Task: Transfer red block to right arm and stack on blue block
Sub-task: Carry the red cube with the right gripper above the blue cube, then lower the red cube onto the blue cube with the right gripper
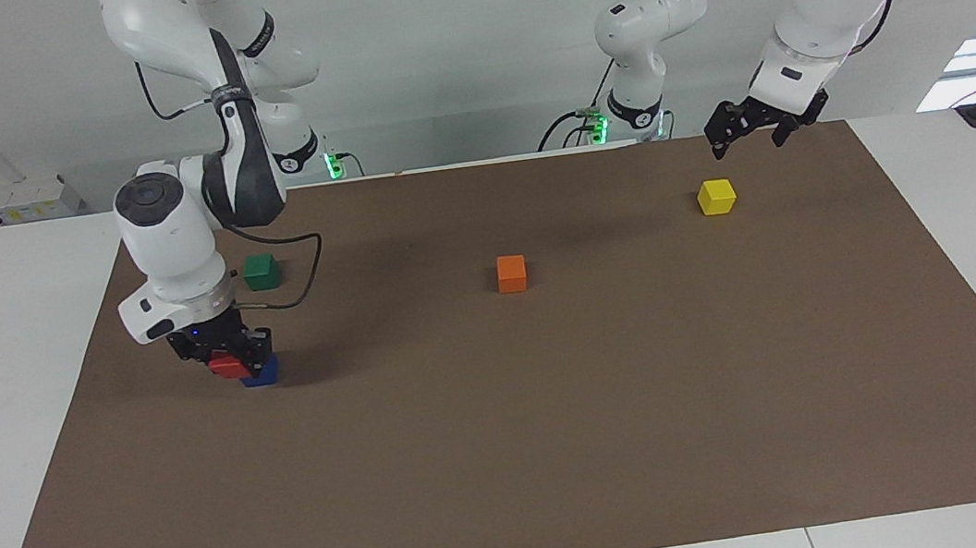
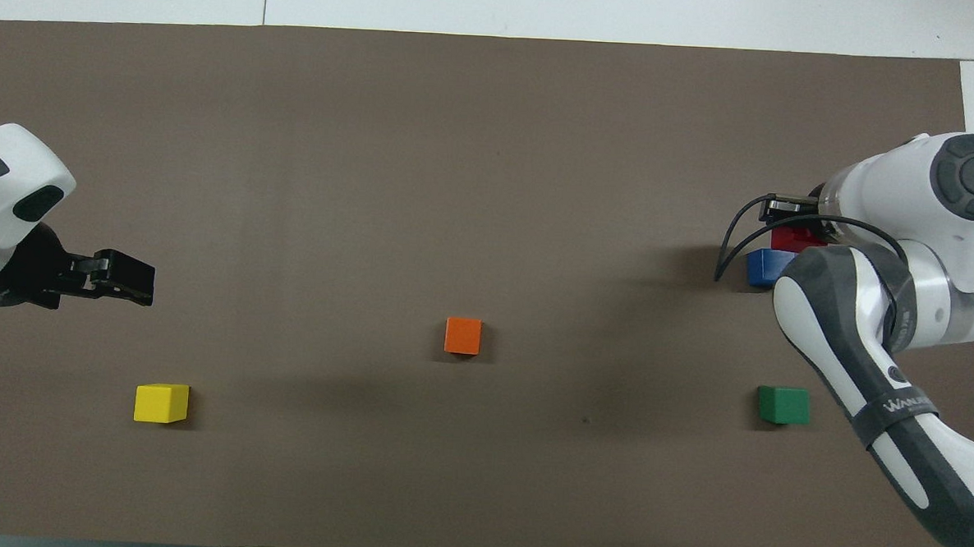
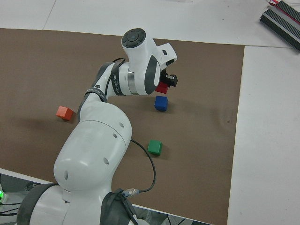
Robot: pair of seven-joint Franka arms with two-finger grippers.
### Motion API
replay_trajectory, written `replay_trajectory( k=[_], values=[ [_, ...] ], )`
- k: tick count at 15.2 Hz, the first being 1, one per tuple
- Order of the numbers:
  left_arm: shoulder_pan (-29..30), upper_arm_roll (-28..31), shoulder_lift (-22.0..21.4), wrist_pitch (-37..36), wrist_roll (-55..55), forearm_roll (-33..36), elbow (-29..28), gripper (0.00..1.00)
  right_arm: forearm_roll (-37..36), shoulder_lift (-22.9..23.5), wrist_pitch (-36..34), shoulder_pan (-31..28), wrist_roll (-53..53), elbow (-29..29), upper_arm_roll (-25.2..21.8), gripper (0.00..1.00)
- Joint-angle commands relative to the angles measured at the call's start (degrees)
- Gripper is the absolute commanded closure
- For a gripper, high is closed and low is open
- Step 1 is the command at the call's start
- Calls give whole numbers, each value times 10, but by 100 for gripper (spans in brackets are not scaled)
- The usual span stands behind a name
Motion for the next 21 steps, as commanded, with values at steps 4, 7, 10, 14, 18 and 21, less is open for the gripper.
replay_trajectory(
  k=[4, 7, 10, 14, 18, 21],
  values=[
    [-71, 46, -20, -18, 14, 11, -1, 0, -37, 12, 81, -17, 14, -59, 1, 100],
    [-174, 143, -22, -26, 12, 11, -5, 0, -37, 9, 79, -24, 15, -74, 2, 100],
    [-232, 195, -31, -5, 15, 12, -30, 0, -37, 7, 72, -18, 20, -74, 2, 100],
    [-235, 201, 41, -10, 23, 23, 65, 0, -37, -6, 52, -15, 27, -72, 5, 100],
    [-232, 201, 50, 14, 23, 23, 71, 0, -37, -13, 51, -15, 18, -74, 5, 100],
    [-236, 215, 57, 21, 23, 33, 75, 0, -37, -14, 51, -16, -2, -76, 5, 100]
  ],
)
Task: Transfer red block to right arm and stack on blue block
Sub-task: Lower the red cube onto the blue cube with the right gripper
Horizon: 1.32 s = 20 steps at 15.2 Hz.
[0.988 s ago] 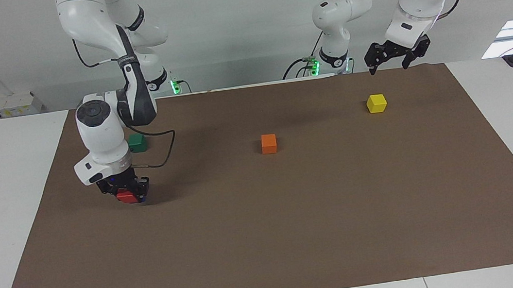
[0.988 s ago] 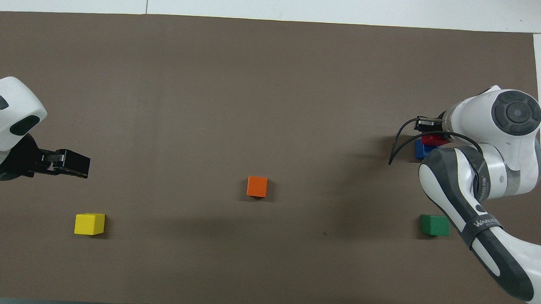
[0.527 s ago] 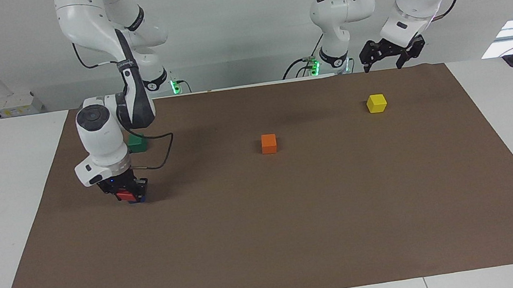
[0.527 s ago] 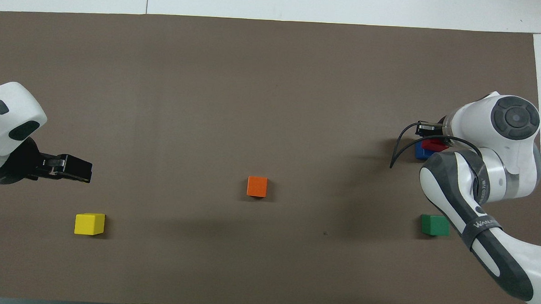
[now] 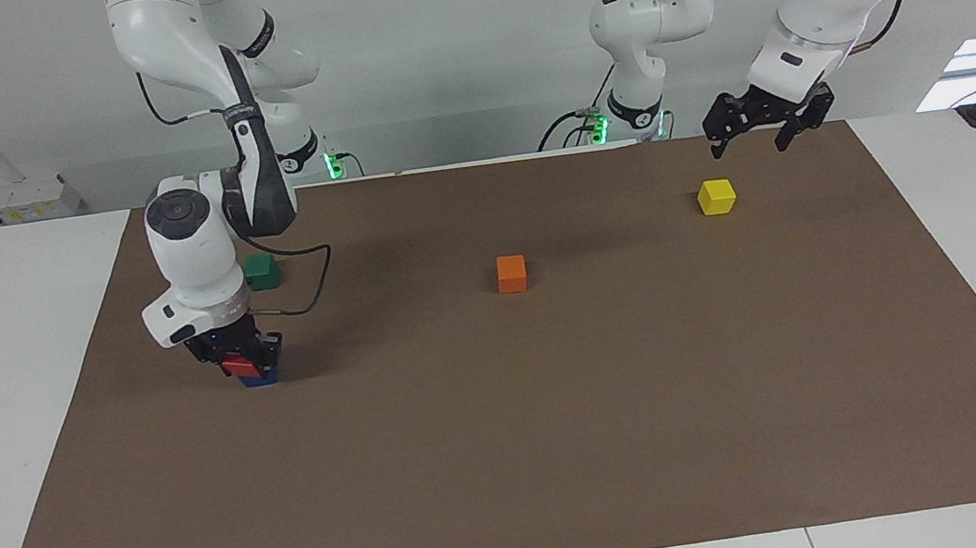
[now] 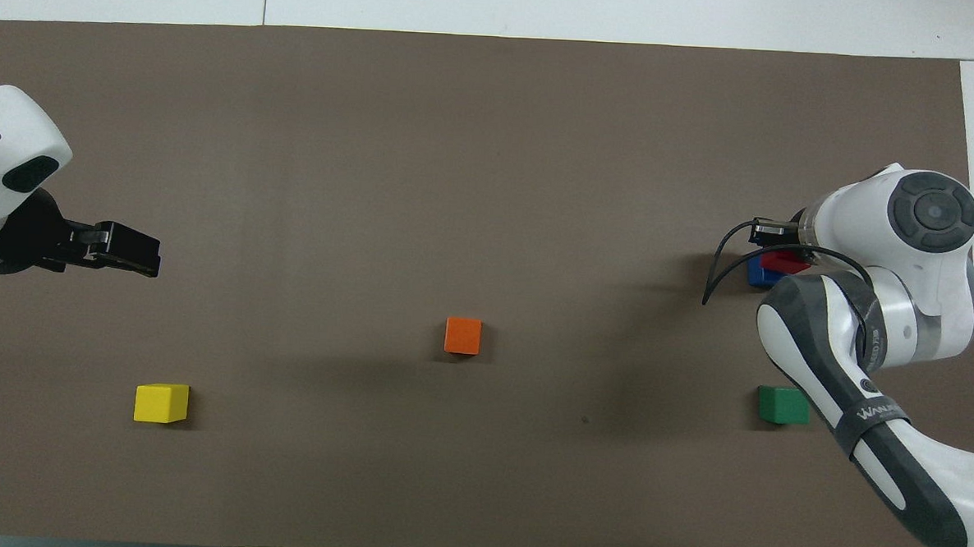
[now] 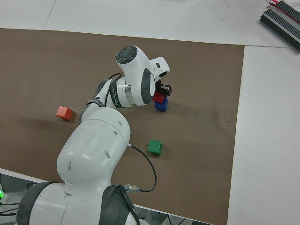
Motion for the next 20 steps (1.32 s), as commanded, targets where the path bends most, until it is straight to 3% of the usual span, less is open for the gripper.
replay_trajectory(
  k=[1, 7, 14, 20],
  values=[
    [-26, 16, 5, 5, 6, 38, 8, 0, -17, -15, 0, -6, -20, -15, 4, 100],
    [0, 20, 15, 23, 4, 12, 14, 0, -16, -15, 68, -13, -60, -39, 4, 100],
    [8, -21, 3, -15, 7, 57, 16, 0, -14, -22, 96, -12, -62, -64, 4, 100],
    [18, -20, -3, 34, 8, 57, 12, 0, -12, -50, 95, -14, -83, -84, 4, 100]
  ],
)
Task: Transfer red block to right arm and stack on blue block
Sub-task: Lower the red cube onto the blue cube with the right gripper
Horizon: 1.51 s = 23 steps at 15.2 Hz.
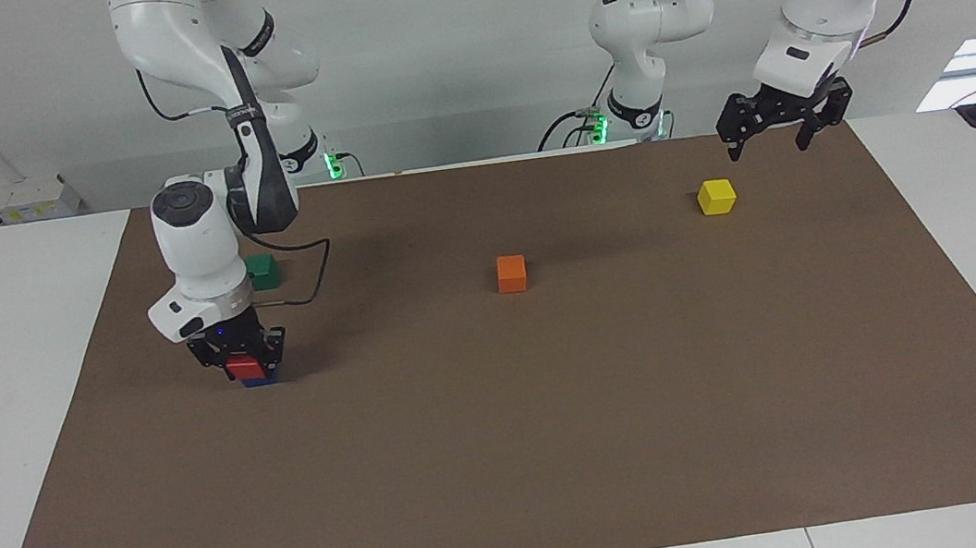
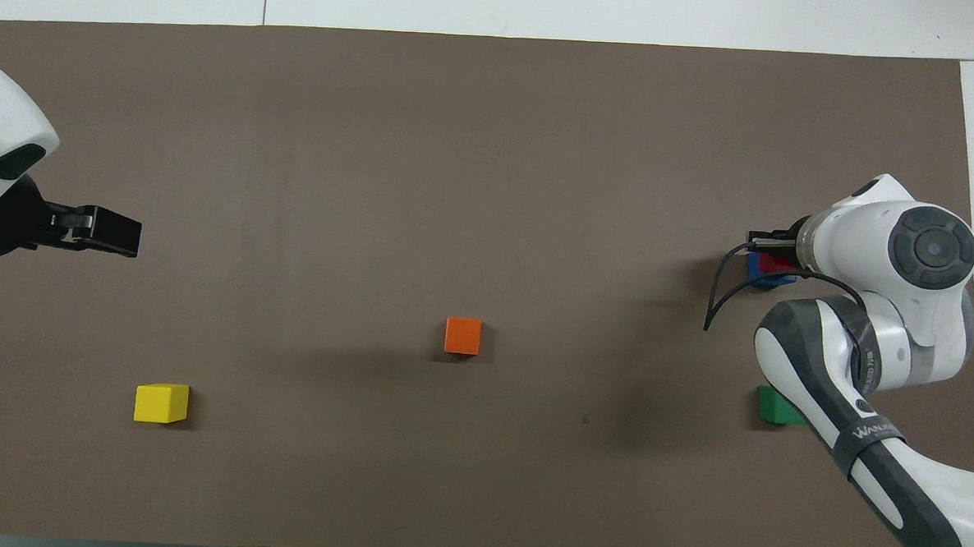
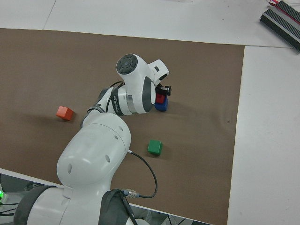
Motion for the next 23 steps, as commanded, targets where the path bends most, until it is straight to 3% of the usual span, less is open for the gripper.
replay_trajectory(
  k=[1, 23],
  values=[
    [11, -5, -2, 11, 7, 11, -3, 0, -10, -31, 11, -15, -22, -29, 4, 100],
    [16, -5, -6, 9, 0, 11, -12, 0, 20, -12, 36, -24, -73, -8, 11, 100]
  ],
)
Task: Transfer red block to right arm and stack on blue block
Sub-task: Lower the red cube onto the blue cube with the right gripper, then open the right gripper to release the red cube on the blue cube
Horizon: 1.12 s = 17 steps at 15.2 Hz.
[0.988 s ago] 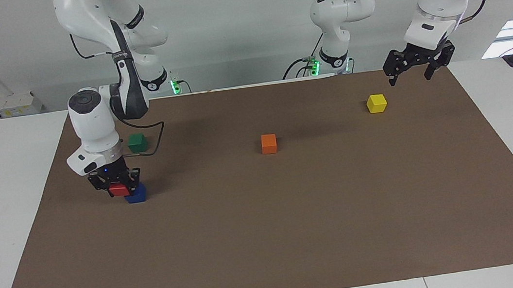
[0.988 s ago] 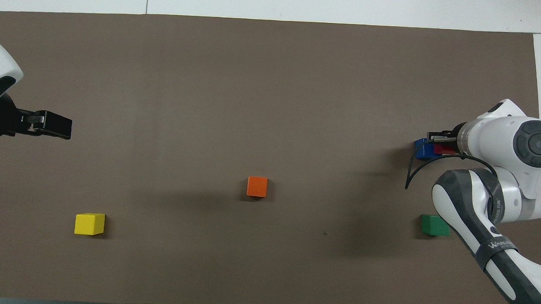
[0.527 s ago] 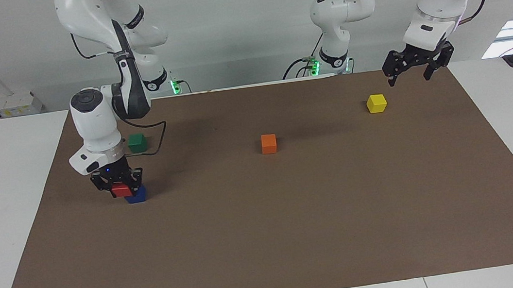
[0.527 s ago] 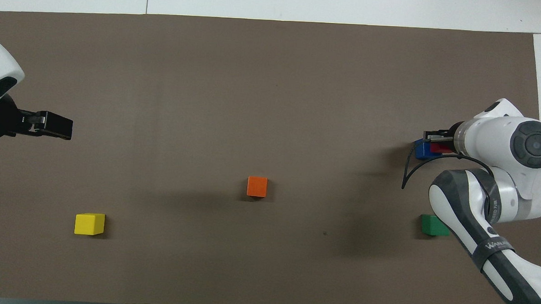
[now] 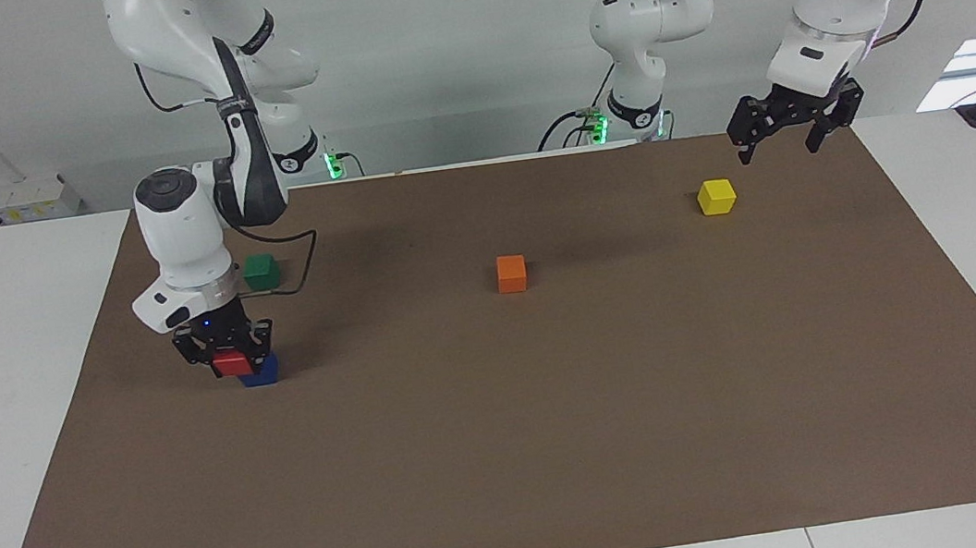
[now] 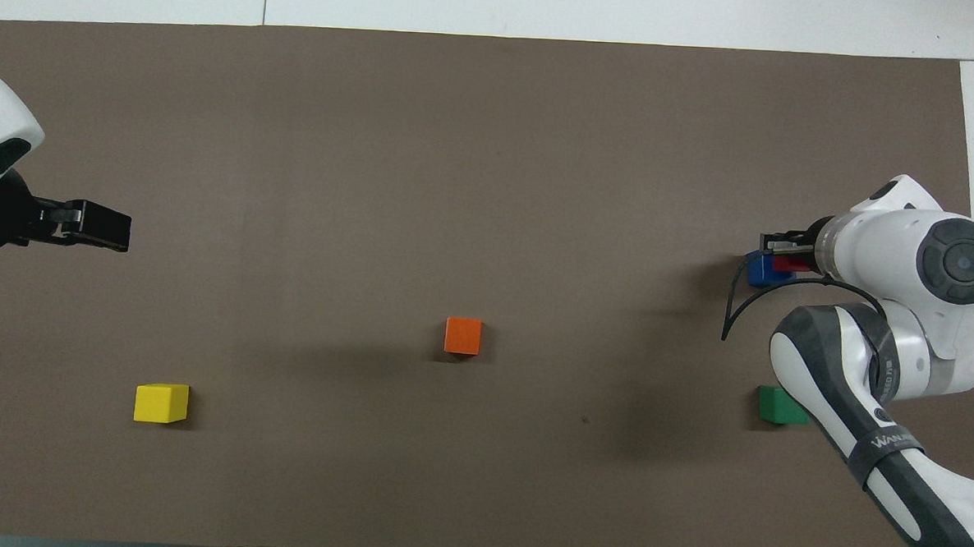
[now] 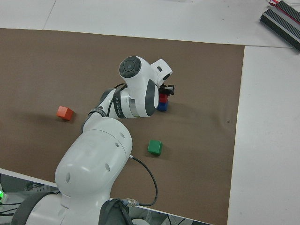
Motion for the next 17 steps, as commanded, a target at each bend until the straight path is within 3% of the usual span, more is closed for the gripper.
replay_trajectory(
  k=[1, 17],
  values=[
    [5, -4, -6, 3, -1, 11, -9, 0, 13, 4, 11, -4, -20, 5, 12, 100],
    [5, -4, -6, 3, -1, 11, -9, 0, 14, 14, 27, -7, -36, 3, 13, 100]
  ],
)
